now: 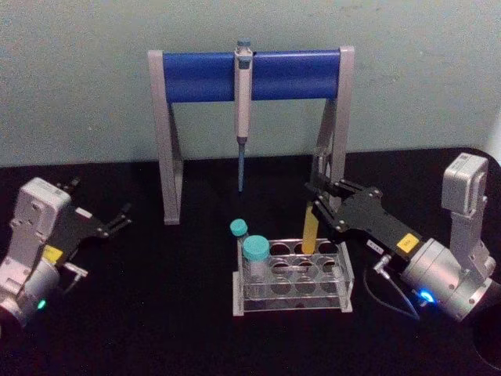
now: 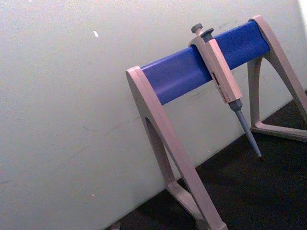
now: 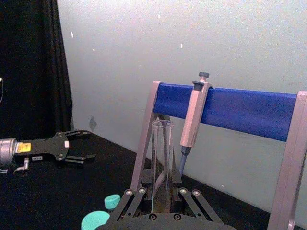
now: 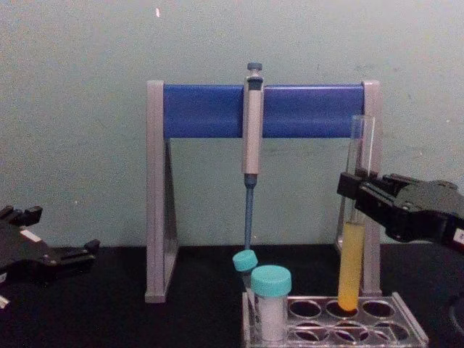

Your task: Pick up the test tube from the test tube rack, shake it, then place it back into the test tube rack.

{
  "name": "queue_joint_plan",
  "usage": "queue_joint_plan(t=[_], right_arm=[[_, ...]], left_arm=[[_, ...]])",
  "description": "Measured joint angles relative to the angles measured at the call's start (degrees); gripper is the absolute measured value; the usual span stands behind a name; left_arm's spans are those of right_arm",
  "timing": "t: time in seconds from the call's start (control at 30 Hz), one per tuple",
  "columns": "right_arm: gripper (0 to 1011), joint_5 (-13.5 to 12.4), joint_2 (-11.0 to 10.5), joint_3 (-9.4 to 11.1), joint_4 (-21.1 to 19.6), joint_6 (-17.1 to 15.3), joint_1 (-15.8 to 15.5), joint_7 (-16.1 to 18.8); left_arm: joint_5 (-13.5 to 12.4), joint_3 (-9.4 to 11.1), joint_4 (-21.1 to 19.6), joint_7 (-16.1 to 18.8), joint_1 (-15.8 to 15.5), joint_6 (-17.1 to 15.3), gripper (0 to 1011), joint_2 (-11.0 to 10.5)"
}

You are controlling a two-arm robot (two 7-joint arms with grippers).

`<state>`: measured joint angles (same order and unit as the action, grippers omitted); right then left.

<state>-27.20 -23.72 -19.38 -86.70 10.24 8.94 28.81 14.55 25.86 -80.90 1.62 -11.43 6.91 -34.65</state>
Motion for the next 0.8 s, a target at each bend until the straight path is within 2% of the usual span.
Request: queue_joint_plan(t=[0.8], right_arm=[[222, 0.6, 1.6, -0.3, 3.6, -0.1, -0.3, 0.1]], left_arm=[[0.0, 0.0, 0.0, 0.0, 0.0, 0.0, 1010, 0.0]])
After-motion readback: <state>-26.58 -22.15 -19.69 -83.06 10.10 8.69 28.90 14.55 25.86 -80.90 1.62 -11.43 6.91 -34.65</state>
